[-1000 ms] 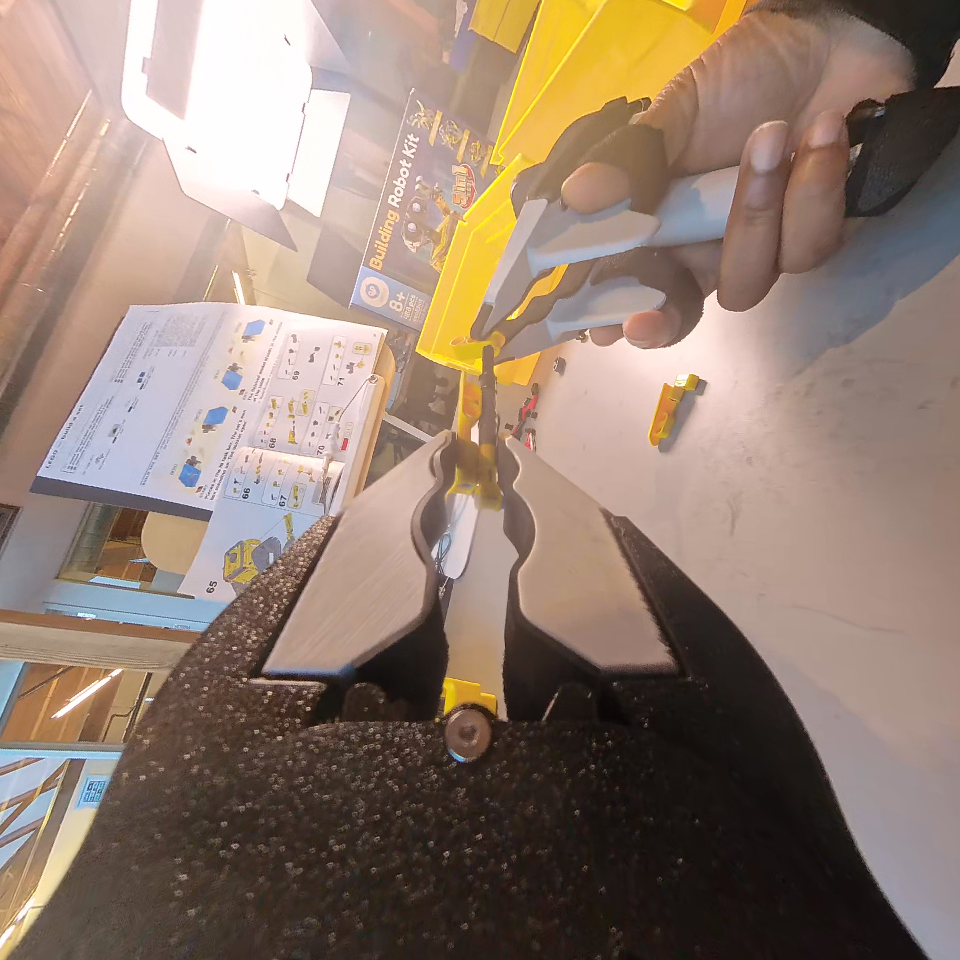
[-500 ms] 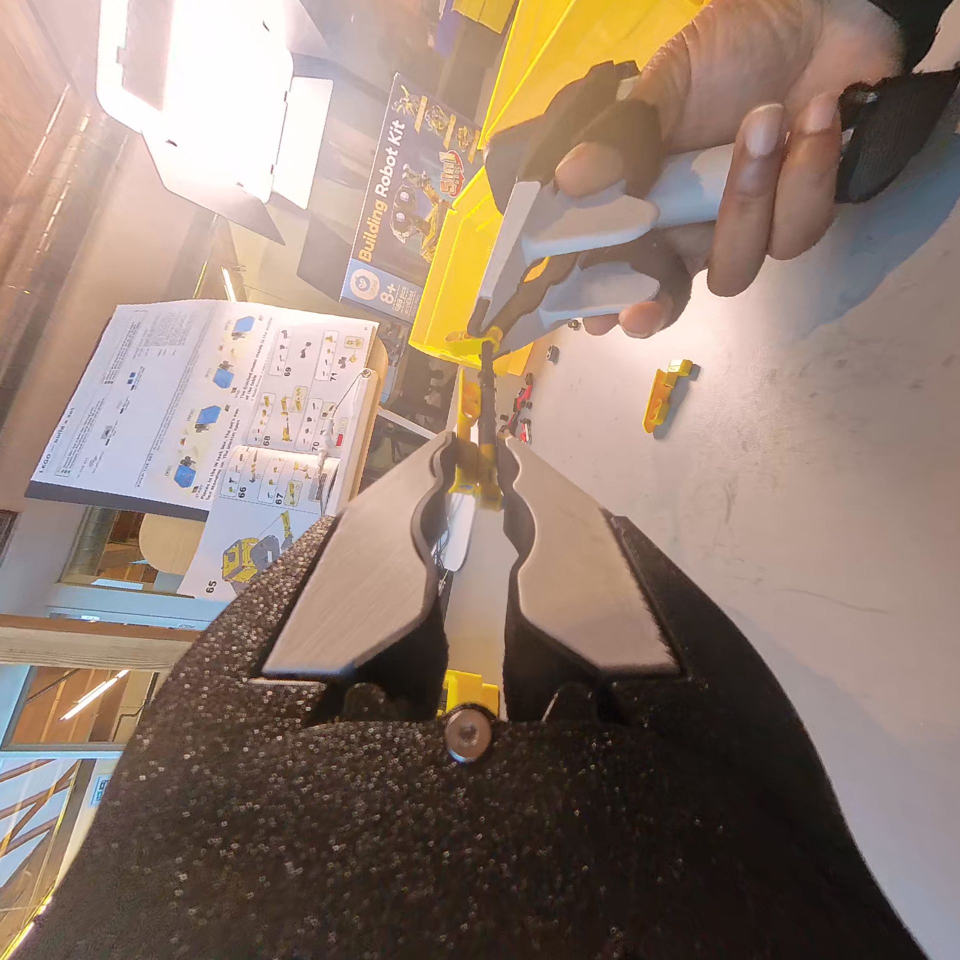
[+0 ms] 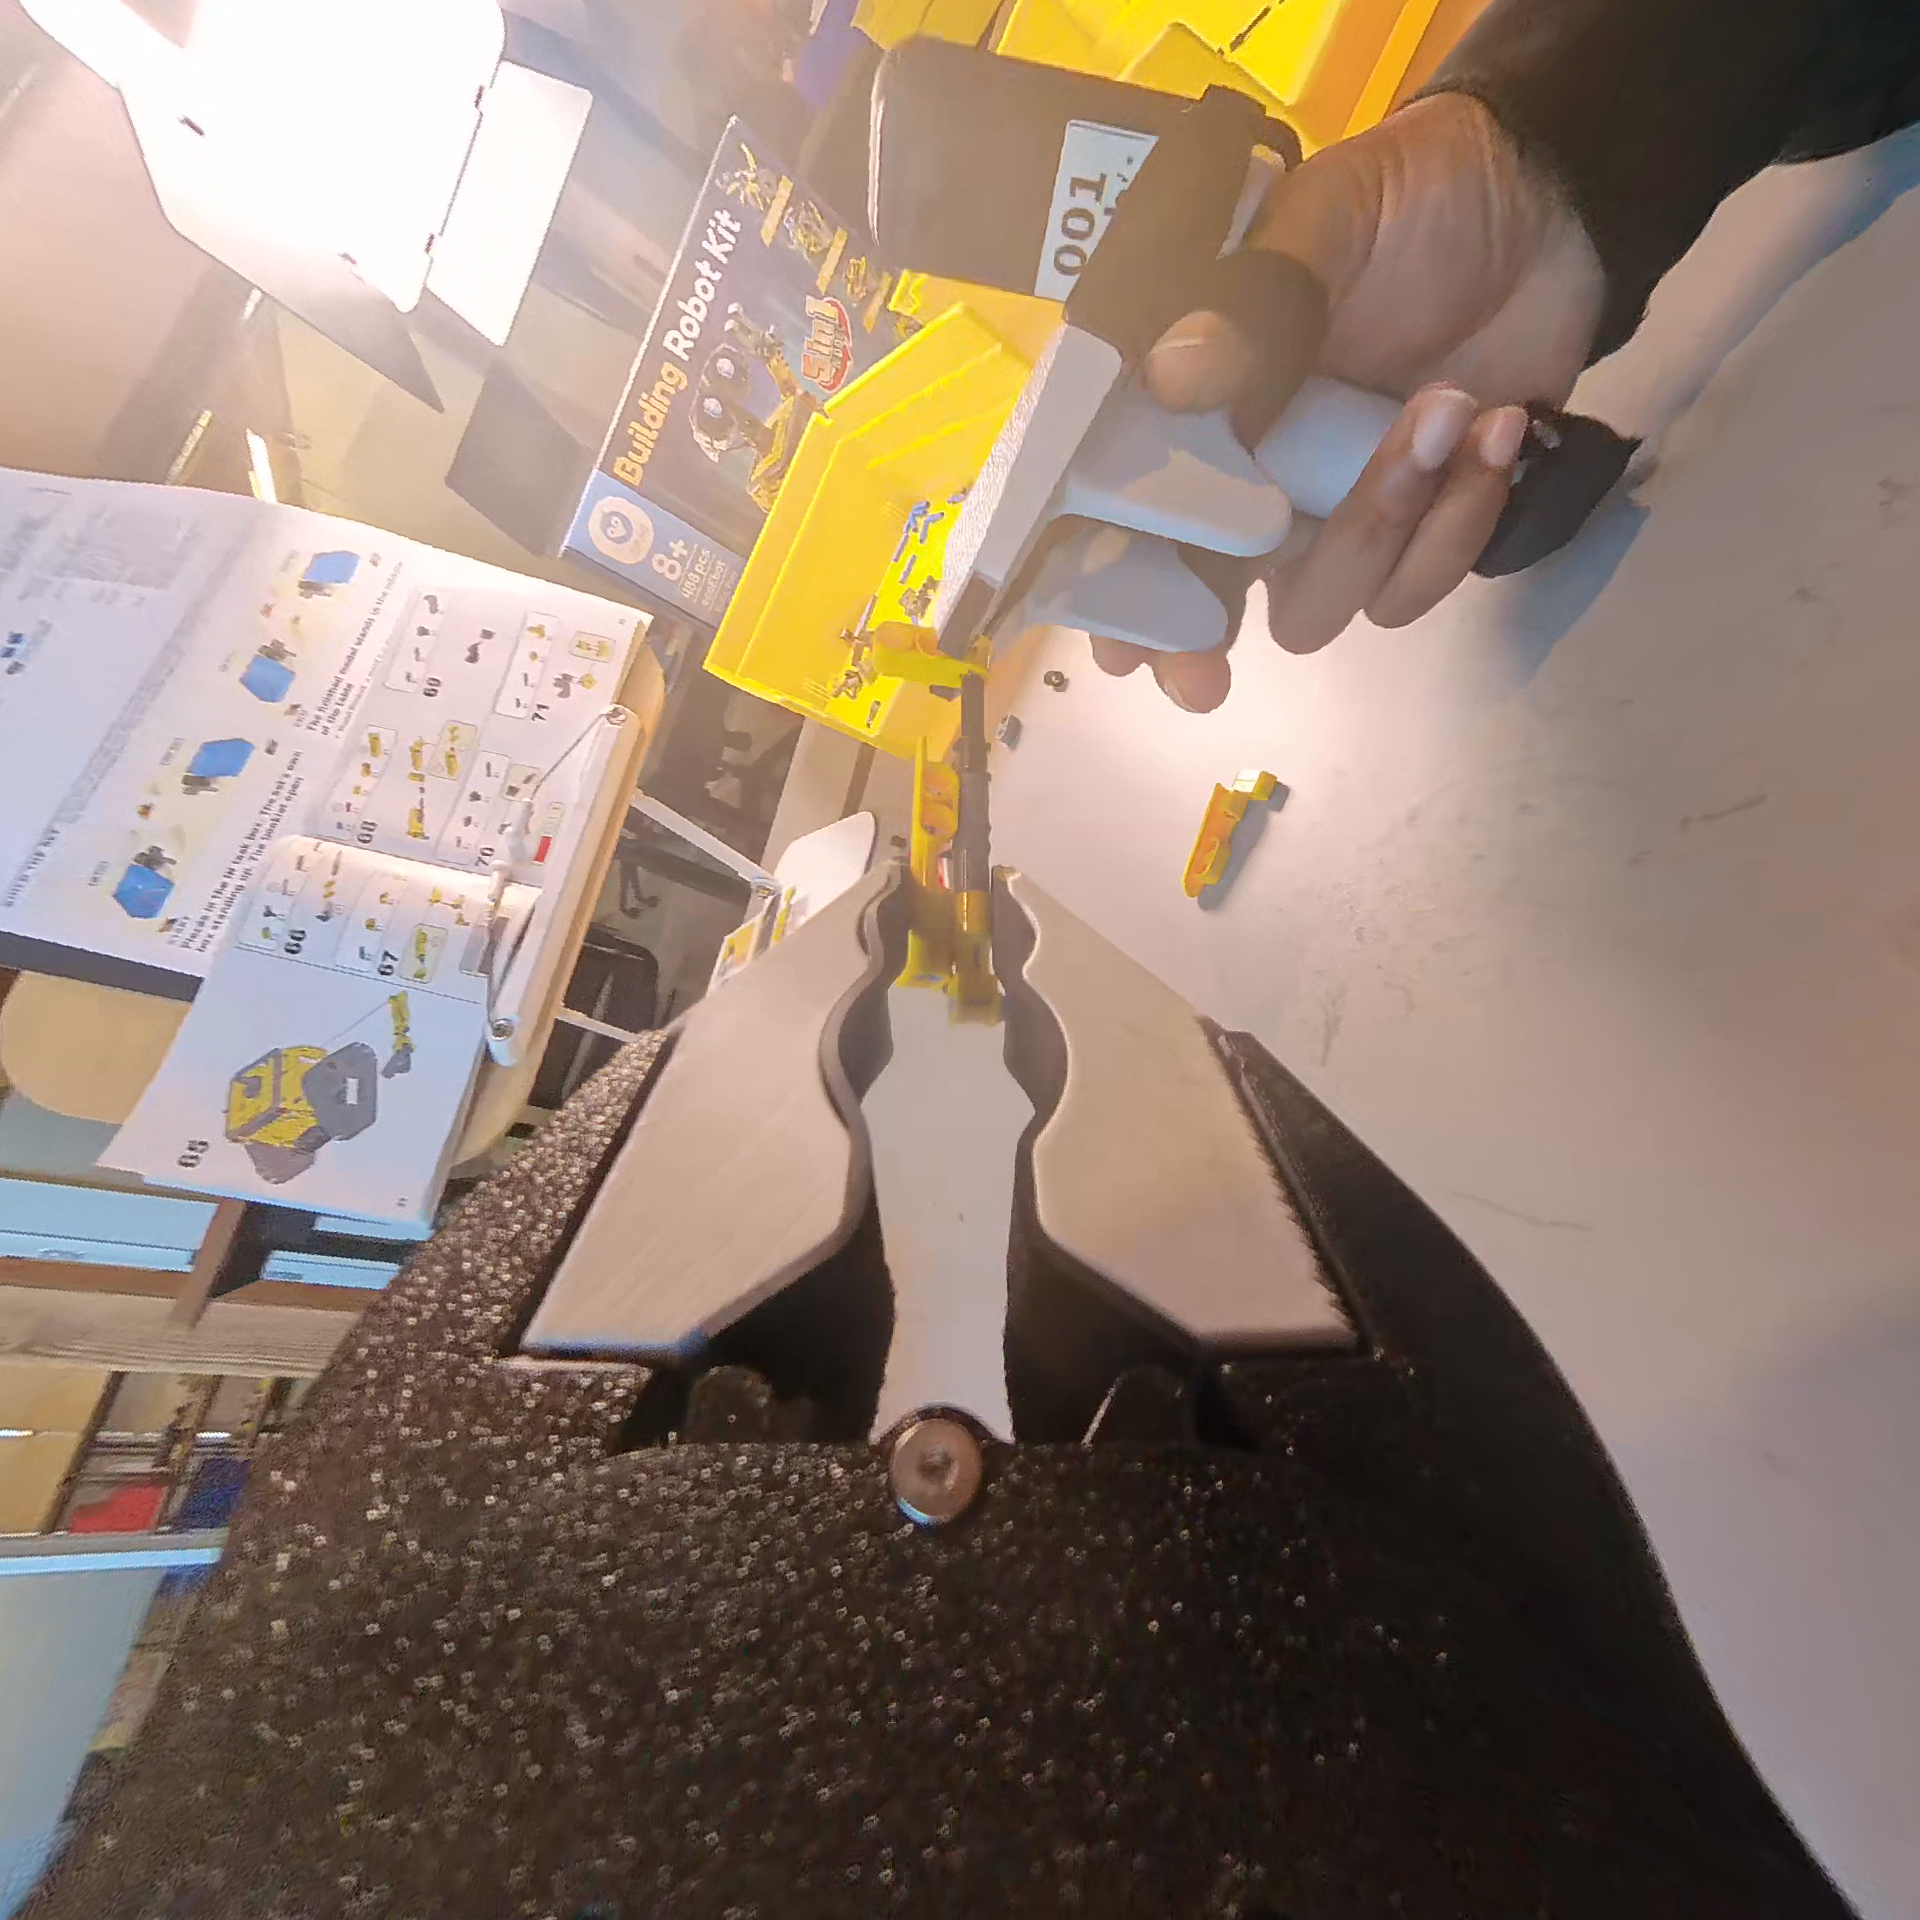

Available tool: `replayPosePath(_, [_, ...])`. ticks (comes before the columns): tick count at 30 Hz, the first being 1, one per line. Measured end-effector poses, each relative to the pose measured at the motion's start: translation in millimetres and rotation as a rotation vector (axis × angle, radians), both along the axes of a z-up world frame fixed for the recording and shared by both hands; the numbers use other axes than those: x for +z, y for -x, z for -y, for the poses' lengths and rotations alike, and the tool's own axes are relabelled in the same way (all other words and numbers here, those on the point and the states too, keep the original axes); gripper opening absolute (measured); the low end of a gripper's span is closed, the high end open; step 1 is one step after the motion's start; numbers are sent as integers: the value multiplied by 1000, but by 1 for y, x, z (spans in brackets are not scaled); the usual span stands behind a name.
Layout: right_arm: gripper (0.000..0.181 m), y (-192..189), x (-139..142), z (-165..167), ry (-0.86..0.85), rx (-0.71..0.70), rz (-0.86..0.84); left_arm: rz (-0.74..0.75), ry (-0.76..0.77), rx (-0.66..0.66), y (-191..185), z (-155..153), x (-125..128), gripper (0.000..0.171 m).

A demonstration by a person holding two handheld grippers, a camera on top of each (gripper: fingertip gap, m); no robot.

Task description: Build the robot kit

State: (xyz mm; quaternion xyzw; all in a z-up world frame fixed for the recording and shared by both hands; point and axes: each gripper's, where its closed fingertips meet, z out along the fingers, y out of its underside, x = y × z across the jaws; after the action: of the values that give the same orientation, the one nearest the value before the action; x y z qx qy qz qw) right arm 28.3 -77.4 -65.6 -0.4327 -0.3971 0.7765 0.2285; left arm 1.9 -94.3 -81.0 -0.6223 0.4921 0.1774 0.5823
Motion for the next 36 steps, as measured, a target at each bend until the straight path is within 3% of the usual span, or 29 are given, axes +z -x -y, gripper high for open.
replayPosePath(5, [7, 0, -2, 2, -132, -54, 5, 54, 55, -11, -1, 2, -2, 13])
replayPosePath(13, [7, -1, -3, 4, -179, -68, 5, 211, 104, -64, -7, 6, 3, 13])
replayPosePath(17, [7, -3, 4, 2, -94, -57, -26, 260, 83, -66, -11, 5, 9, 13])
replayPosePath(24, [7, -6, 26, -4, 209, -15, -123, 378, 20, -54, -16, 0, 25, 13])
replayPosePath(36, [7, -4, 26, -6, 340, -45, -133, 446, 15, -49, -24, -6, 31, 13])
